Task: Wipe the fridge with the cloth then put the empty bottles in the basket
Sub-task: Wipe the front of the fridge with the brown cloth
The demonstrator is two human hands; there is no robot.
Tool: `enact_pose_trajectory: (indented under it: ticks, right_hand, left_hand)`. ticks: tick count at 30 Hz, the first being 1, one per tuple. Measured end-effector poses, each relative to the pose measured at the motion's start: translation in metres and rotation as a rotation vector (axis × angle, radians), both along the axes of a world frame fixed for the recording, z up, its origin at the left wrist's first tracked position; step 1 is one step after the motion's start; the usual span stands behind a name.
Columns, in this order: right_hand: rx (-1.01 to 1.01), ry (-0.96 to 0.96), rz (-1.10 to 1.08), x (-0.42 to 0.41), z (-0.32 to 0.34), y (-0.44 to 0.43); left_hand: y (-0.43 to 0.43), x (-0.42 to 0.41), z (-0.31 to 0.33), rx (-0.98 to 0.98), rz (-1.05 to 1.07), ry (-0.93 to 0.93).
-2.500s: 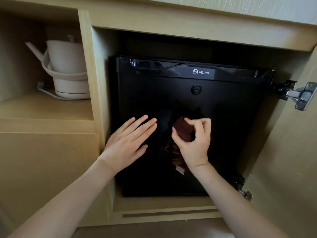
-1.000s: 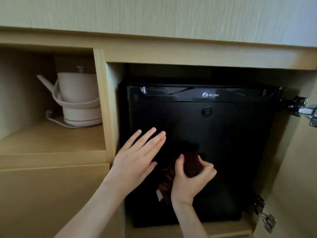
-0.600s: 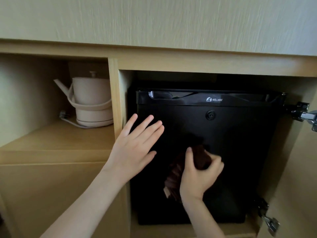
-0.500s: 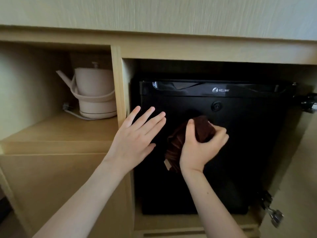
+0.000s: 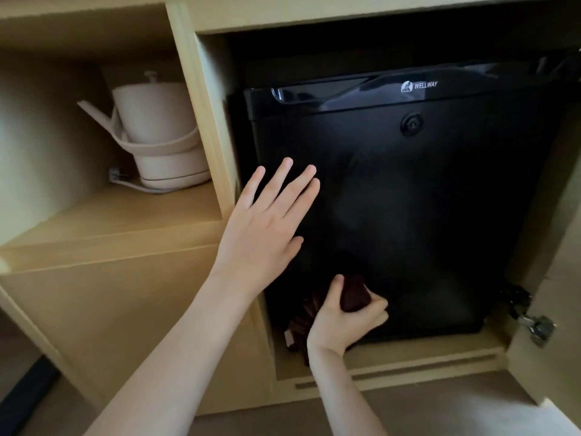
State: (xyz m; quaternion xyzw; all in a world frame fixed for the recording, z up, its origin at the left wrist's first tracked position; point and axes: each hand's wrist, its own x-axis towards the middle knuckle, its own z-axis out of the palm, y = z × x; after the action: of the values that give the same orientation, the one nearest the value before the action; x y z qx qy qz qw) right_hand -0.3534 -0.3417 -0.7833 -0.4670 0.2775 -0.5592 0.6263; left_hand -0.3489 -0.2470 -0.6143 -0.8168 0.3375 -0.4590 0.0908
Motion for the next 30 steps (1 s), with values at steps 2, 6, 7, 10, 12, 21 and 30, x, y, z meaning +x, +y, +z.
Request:
enact_pose_trajectory:
  ticks: [2,6,7,10,12,21,30]
  right_hand:
    - [-0.098,-0.085,0.008,0.004,0.026,0.004]
    - [-0.271,-0.136,0.003,0.012,0.037,0.011]
    - [-0.297,-0.130,-0.012,0.013,0.027,0.013]
    - [-0.231,-0.061,-0.017,0.015,-0.027,0.024]
    - [-0.005,0.023,0.050,0.009,-0.052,0.035]
    - [0.055,-0.087,0.086,0.000,0.016,0.043]
    - [0.175,0.009,0.095,0.001,-0.033,0.034]
  left_hand:
    - [0.001,0.002,0.000,0.006,-0.009,-0.006]
    - [0.002,0.006,-0.001,0.016,-0.018,-0.020]
    - [0.002,0.006,-0.001,0.008,-0.019,-0.022]
    - [0.001,0.007,-0.004,-0.005,-0.026,-0.019]
    - [0.001,0.006,-0.002,-0.003,-0.026,-0.012]
    - [-0.001,0.002,0.001,-0.012,-0.031,0.008]
    - [0.001,0.007,-0.001,-0.023,-0.045,0.006]
